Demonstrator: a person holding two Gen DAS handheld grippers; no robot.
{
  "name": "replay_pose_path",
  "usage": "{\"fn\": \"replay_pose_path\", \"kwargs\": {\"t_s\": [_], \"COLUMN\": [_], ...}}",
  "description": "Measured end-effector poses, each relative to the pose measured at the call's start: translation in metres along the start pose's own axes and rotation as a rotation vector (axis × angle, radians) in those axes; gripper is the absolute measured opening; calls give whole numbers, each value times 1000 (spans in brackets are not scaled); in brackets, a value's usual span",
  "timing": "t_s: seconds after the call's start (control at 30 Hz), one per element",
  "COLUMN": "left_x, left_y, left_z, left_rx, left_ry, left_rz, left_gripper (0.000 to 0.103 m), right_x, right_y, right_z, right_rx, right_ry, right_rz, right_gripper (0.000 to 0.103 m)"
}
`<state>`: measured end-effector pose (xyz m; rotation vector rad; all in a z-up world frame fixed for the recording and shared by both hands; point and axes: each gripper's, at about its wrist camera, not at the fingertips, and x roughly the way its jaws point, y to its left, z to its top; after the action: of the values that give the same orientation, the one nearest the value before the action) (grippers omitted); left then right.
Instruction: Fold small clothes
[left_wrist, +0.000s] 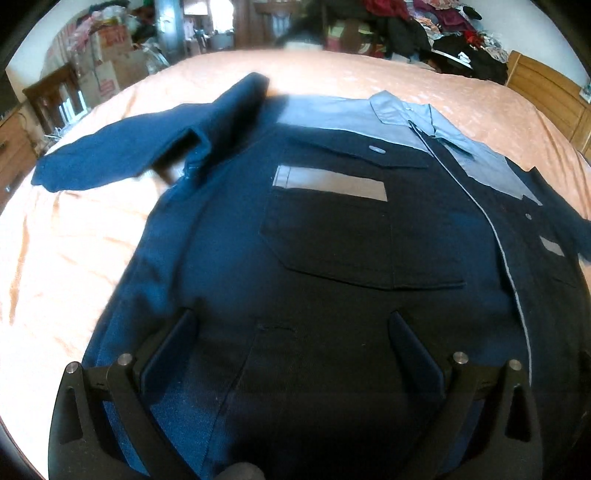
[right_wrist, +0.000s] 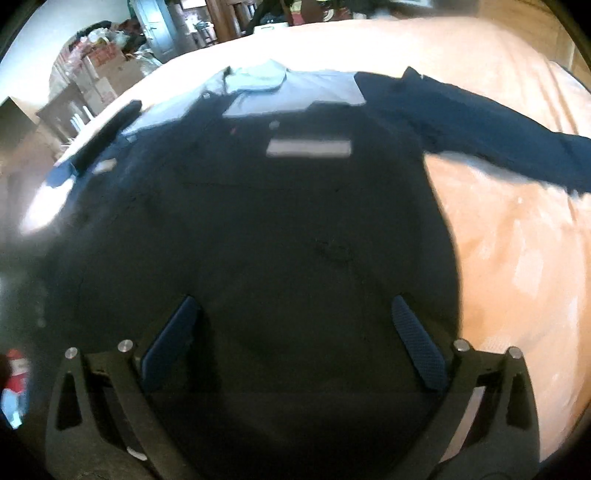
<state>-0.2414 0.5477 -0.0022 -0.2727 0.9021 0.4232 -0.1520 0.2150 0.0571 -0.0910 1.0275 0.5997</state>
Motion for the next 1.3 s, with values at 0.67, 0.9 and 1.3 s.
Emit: {"fn": "replay_pose_path", "kwargs": {"t_s": [0.67, 0.9, 1.3], "left_x": [-1, 1, 2], "left_y": [-1, -3, -3], "left_z": [1, 2, 2], "left_rx": [15, 18, 19], "left_ry": [-1, -3, -8], "left_rz": [19, 29, 30], "left_gripper": [103, 103, 103], "right_x": [-111, -101, -93], "right_y": [-439, -417, -432], "right_z": [45, 60, 67], "right_rx": [828, 765, 803], "right_ry": [-302, -341, -347], "right_rz": [-37, -45, -137], "right_gripper": [60, 61, 59]}}
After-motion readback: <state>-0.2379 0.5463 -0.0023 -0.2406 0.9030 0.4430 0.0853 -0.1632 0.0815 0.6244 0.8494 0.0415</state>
